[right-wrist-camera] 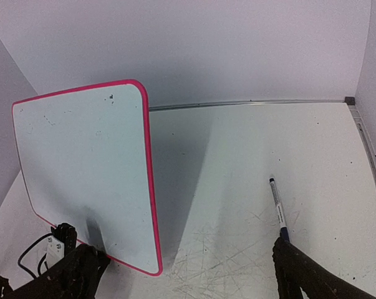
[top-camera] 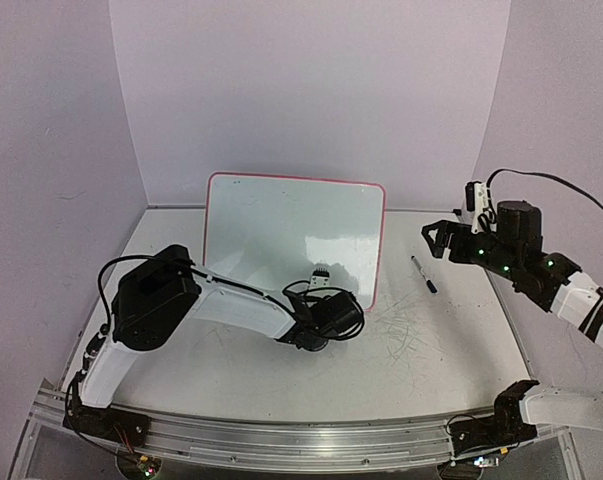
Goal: Write a sentence on the whiteboard
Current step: Move the whiteboard stand to the center of the board.
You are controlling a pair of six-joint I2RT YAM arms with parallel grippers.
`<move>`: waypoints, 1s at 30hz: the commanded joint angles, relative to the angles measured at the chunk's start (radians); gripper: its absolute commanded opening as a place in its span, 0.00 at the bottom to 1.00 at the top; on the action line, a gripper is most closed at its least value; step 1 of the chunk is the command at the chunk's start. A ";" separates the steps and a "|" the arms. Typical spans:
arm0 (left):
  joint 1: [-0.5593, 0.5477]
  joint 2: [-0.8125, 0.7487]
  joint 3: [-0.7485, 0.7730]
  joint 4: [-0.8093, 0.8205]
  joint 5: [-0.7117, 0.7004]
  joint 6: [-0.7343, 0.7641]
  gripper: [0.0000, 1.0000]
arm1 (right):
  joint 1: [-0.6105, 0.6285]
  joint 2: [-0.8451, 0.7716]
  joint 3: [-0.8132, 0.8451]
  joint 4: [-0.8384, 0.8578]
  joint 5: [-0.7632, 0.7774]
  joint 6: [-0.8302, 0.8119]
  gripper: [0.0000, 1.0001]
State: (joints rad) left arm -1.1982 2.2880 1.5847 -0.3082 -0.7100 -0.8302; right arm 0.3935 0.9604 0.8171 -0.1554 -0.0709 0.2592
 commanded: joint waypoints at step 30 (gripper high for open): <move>-0.034 -1.023 -0.737 0.364 -0.196 0.394 0.83 | 0.488 0.800 0.316 0.047 0.114 0.368 0.81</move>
State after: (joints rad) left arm -1.2454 1.3577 0.8988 -0.0331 -0.8411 -0.5065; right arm 0.8399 1.6943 1.0613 -0.1345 0.0114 0.5218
